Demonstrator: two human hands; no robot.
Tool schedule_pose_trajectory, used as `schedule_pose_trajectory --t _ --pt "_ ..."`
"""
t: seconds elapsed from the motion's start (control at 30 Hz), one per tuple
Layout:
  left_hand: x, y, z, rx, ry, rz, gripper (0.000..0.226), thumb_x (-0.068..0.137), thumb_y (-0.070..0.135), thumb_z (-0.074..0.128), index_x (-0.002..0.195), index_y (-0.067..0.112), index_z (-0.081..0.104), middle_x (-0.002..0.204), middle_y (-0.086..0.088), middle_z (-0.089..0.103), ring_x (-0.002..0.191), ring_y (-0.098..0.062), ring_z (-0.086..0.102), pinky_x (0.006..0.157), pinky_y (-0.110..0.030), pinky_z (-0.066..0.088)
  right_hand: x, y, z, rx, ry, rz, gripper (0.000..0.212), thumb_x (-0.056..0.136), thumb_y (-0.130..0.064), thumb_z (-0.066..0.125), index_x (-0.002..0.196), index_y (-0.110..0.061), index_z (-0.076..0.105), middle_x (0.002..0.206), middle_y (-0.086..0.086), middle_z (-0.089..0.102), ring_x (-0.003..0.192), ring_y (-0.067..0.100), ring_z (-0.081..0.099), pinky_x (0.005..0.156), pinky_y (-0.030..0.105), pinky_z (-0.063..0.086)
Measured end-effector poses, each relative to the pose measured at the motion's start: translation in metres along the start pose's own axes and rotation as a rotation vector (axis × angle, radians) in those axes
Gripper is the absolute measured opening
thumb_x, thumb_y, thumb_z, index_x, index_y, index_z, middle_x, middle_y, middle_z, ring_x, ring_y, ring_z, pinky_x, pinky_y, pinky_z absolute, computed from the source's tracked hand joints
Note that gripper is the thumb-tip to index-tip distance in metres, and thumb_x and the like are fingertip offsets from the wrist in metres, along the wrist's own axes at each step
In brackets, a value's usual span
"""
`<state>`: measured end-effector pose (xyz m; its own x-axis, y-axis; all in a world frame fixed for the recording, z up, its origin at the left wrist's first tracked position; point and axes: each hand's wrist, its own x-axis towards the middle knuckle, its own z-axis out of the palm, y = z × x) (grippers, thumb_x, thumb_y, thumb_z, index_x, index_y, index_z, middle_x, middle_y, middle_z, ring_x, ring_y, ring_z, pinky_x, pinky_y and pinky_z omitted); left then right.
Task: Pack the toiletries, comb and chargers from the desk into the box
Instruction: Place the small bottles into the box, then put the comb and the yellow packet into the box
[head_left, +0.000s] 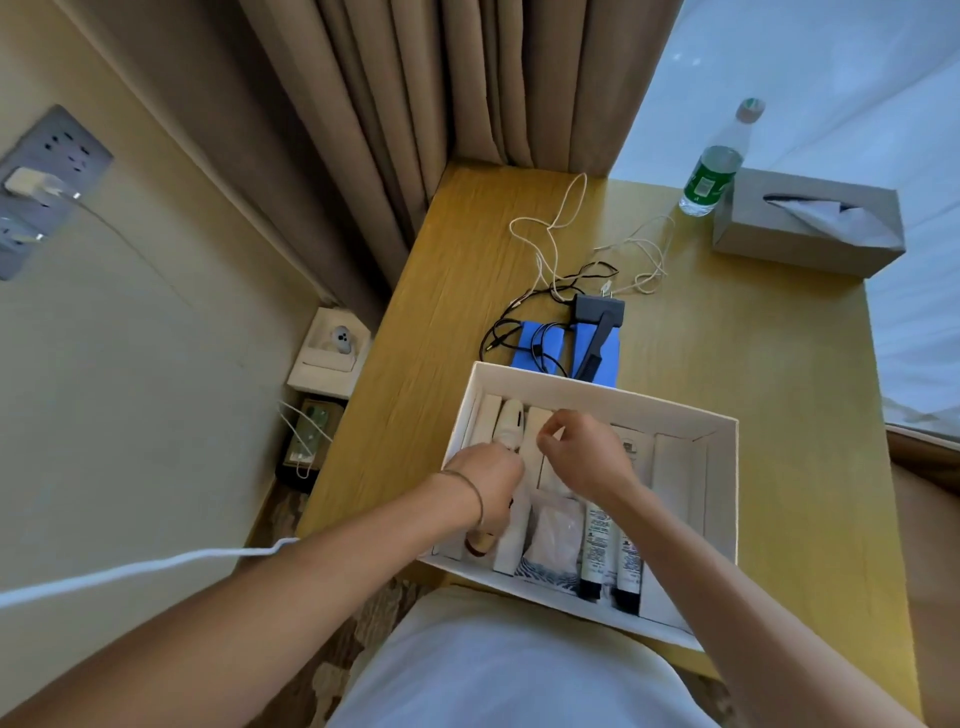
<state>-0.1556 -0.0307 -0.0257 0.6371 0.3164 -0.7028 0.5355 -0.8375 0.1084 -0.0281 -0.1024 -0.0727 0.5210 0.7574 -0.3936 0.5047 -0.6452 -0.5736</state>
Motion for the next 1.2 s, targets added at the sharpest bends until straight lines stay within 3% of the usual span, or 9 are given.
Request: schedule_pose_trajectory --t 0.1,0.23,0.43,0.7,0.8,0.9,1.07,1.2 --pt "0.004 -0.002 0.010 -0.021 -0.031 -0.022 0.028 0.079 0.029 0.081 0.094 0.012 0.064 0.091 -0.007 0.064 0.082 -0.025 0.064 0.067 -0.035 0.054 -0.003 0.004 -0.004 0.027 -0.018 -0.012 0.012 0.092 -0.028 0.059 0.091 -0.022 0.069 0.079 -0.004 0.069 0.068 0.013 0.060 0.052 0.026 0.039" --pt "0.006 0.000 0.020 -0.009 -0.012 -0.037 0.021 0.090 0.010 0.060 0.111 0.007 0.064 0.105 -0.013 0.067 0.092 -0.028 0.064 0.067 -0.034 0.050 -0.009 0.008 -0.006 0.055 -0.033 -0.006 0.013 0.092 -0.026 0.059 0.091 -0.022 0.072 0.083 -0.005 0.068 0.076 0.013 0.061 0.055 0.024 0.039" --pt "0.008 0.010 0.019 0.145 0.073 -0.080 0.014 0.089 0.002 0.059 0.098 0.009 0.067 0.100 -0.012 0.068 0.088 -0.028 0.065 0.064 -0.034 0.044 -0.012 0.009 -0.006 0.055 -0.063 0.016 0.014 0.094 -0.027 0.057 0.095 -0.023 0.070 0.081 -0.006 0.065 0.074 0.013 0.060 0.054 0.025 0.039" --pt "0.012 0.018 0.031 0.298 0.097 -0.158 0.030 0.095 0.014 0.057 0.125 0.012 0.060 0.117 -0.009 0.065 0.106 -0.026 0.061 0.068 -0.033 0.041 -0.017 0.008 -0.024 0.080 -0.069 0.001 0.011 0.095 -0.025 0.057 0.090 -0.026 0.067 0.070 -0.015 0.058 0.069 0.008 0.059 0.052 0.023 0.038" --pt "0.006 0.023 0.025 0.310 0.087 -0.125 0.025 0.094 0.016 0.055 0.118 0.015 0.062 0.116 -0.008 0.065 0.104 -0.025 0.061 0.069 -0.033 0.038 -0.016 0.003 -0.044 0.137 -0.041 -0.034 0.013 0.096 -0.025 0.057 0.091 -0.025 0.069 0.065 -0.012 0.061 0.057 0.001 0.057 0.049 0.019 0.038" --pt "-0.004 0.027 0.012 0.223 0.234 -0.086 0.019 0.094 0.016 0.052 0.108 0.018 0.064 0.111 -0.006 0.065 0.101 -0.025 0.062 0.069 -0.032 0.035 -0.012 -0.006 -0.069 0.163 0.000 -0.080 0.013 0.096 -0.025 0.057 0.090 -0.025 0.069 0.055 -0.009 0.059 0.041 0.001 0.048 0.043 0.015 0.033" --pt "-0.008 0.023 -0.025 -0.128 0.700 0.034 0.018 0.096 0.036 0.046 0.089 0.026 0.059 0.092 0.006 0.059 0.092 -0.015 0.054 0.066 -0.029 0.043 0.013 -0.013 -0.107 0.122 0.122 -0.115 0.015 0.094 -0.021 0.057 0.085 -0.022 0.070 0.050 -0.014 0.049 0.045 0.001 0.045 0.044 0.016 0.029" --pt "0.011 0.013 -0.058 -0.335 0.843 0.045 0.009 0.091 0.032 0.053 0.091 0.027 0.061 0.093 0.011 0.055 0.091 -0.009 0.049 0.069 -0.026 0.047 0.051 -0.007 -0.124 0.033 0.110 -0.079 0.016 0.096 -0.023 0.053 0.088 -0.026 0.066 0.056 -0.011 0.052 0.049 0.005 0.047 0.044 0.021 0.029"
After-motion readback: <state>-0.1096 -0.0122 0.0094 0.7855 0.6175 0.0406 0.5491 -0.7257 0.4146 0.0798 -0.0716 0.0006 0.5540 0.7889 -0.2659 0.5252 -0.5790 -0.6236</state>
